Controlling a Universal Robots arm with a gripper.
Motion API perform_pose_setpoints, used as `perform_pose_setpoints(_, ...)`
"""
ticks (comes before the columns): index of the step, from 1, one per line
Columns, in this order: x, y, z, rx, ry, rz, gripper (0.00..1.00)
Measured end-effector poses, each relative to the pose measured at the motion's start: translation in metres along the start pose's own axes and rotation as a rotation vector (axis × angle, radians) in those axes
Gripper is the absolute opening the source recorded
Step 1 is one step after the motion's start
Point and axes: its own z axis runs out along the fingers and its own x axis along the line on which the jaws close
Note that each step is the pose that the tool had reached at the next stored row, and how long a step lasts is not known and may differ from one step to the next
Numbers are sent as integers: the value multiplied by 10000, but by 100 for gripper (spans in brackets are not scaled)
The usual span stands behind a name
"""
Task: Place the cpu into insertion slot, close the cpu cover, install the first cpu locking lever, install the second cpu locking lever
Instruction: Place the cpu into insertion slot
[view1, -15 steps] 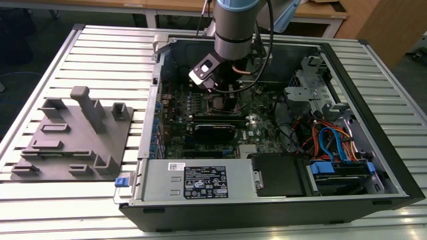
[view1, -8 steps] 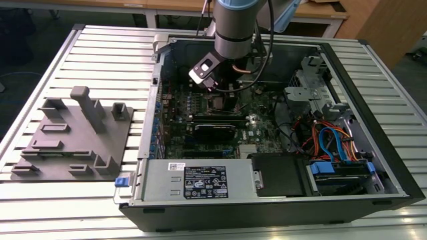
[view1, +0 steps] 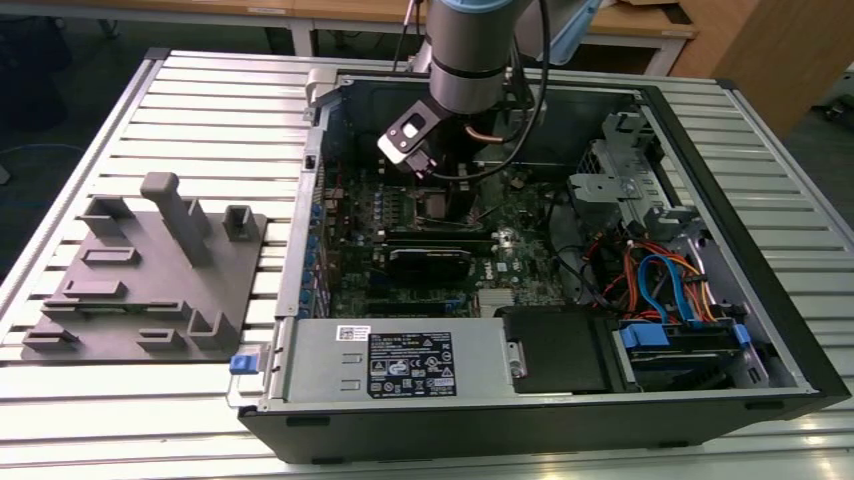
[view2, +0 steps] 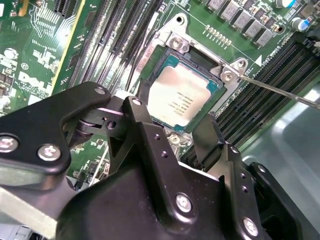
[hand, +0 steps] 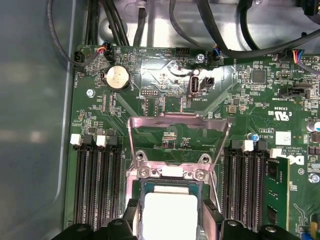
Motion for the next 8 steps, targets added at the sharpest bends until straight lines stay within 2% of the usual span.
perform_pose_setpoints(8,2,2,-43,7,-12,0,61)
